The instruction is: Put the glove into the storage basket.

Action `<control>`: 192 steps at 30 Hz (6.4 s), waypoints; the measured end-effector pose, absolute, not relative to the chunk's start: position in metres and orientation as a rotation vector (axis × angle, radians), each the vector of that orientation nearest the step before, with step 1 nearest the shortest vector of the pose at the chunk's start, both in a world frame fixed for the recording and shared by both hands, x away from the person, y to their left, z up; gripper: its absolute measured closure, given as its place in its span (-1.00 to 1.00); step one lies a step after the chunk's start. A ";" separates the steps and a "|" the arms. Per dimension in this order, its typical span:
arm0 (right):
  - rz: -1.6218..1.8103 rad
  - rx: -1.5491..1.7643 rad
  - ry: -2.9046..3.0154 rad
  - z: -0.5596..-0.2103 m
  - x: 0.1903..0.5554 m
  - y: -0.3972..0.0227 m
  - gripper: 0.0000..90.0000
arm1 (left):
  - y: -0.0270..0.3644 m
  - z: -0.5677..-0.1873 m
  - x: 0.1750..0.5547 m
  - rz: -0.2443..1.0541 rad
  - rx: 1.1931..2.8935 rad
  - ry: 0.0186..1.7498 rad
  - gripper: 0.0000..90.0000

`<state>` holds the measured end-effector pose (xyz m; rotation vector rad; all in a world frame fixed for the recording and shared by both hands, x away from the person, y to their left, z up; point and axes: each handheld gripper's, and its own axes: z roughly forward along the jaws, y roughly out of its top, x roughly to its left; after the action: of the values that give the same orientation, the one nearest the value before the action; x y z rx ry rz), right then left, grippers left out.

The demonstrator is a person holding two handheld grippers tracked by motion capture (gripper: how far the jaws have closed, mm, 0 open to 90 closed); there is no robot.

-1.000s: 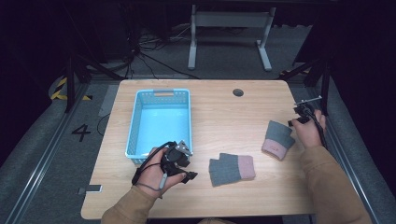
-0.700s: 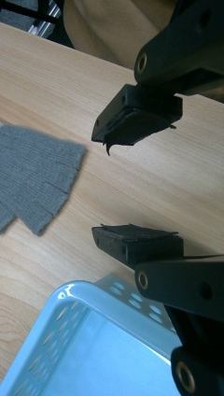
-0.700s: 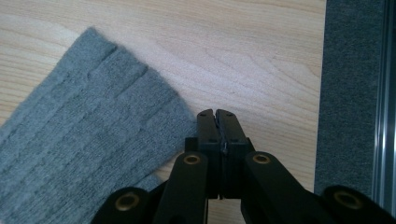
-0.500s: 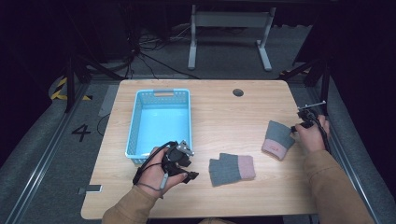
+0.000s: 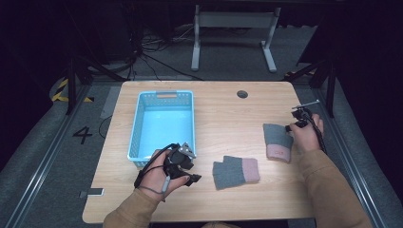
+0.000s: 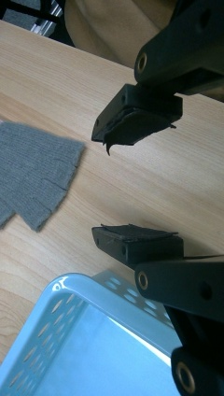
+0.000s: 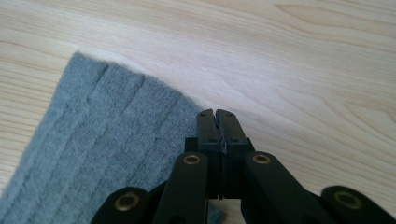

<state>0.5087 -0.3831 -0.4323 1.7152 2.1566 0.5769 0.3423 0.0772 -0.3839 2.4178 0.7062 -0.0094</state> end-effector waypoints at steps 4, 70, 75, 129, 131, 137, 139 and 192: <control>0.590 1.696 2.181 -0.433 0.512 -0.372 0.99 | 0.078 -0.384 0.342 -0.011 2.417 0.704 0.08; 0.549 1.353 2.527 -0.431 0.464 -0.315 -0.21 | 0.079 -0.373 0.345 -0.008 2.395 0.681 0.08; 0.502 1.353 2.530 -0.430 0.463 -0.311 0.03 | 0.079 -0.374 0.345 -0.005 2.397 0.681 0.08; 0.881 0.790 2.727 -0.352 0.395 -0.257 0.67 | 0.080 -0.372 0.343 0.000 2.391 0.680 0.09; 0.877 0.751 2.760 -0.357 0.394 -0.252 0.67 | 0.080 -0.372 0.342 0.001 2.393 0.680 0.09; 0.867 0.650 2.838 -0.374 0.391 -0.238 0.66 | 0.079 -0.371 0.339 -0.023 2.376 0.640 0.23; 0.869 0.642 2.843 -0.375 0.391 -0.236 0.66 | 0.078 -0.371 0.339 -0.030 2.380 0.634 0.23; 0.777 0.879 2.690 -0.416 0.348 -0.305 0.41 | 0.040 -0.420 0.348 -0.026 2.474 0.572 0.51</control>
<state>0.3477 -0.3047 -0.4164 0.8793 2.6901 0.7765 0.3476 0.0396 -0.4203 2.4741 0.5724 -0.0262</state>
